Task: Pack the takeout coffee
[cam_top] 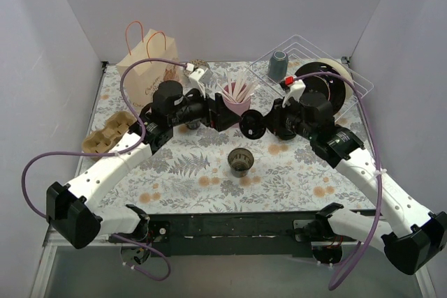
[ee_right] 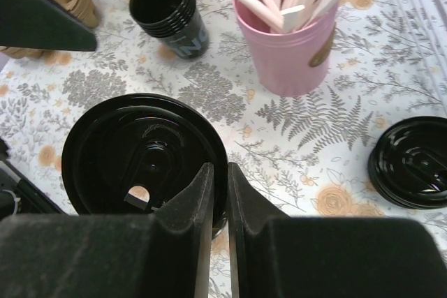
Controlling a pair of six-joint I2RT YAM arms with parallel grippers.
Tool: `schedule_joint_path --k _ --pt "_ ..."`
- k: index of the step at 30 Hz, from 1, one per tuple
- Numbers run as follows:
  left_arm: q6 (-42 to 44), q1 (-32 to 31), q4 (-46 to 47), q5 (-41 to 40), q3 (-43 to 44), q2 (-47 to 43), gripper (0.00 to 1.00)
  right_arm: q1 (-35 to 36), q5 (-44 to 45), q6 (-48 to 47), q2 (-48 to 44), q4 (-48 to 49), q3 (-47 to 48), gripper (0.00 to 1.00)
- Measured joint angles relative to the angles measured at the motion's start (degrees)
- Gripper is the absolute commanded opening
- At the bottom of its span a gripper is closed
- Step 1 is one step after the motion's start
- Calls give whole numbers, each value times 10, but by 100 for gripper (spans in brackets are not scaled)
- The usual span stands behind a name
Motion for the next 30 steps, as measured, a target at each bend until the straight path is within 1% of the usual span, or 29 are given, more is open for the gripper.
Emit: schedule_joint_path --k 1,4,5,11,12,15,16,18,20,21,22,24,26,28,30 --pt "-2 0 3 6 1 6 94 5 0 3 2 3 0 9" --pt "-9 0 14 22 3 24 90 19 2 12 7 12 0 9" --pt "-11 0 17 27 4 32 85 24 4 14 8 16 0 9" --pt "-35 0 25 52 4 68 67 42 9 26 14 30 0 11" --pt "-40 0 25 57 4 71 60 44 10 26 14 31 0 11" --pt "-57 0 31 71 3 70 49 49 11 24 14 34 0 22" --pt "-65 0 36 73 3 69 46 49 11 20 14 35 0 29" --pt "-80 0 43 73 3 64 43 49 12 7 13 37 0 34" --pt "-94 0 45 73 0 57 40 49 12 -21 7 36 0 45" --pt "-102 0 45 73 -1 53 39 49 9 -36 2 37 -1 56" --pt "-109 0 44 73 -1 49 36 49 6 -52 -7 38 -1 57" --pt "-122 0 42 72 -1 43 32 49 -3 -99 -30 45 -8 56" --pt "-130 0 38 73 -1 38 32 49 -9 -145 -57 52 -18 56" --pt "-133 0 32 72 -1 37 35 49 -3 -180 -84 67 -33 57" --pt "-127 0 16 53 -2 35 48 49 11 -205 -101 76 -43 58"
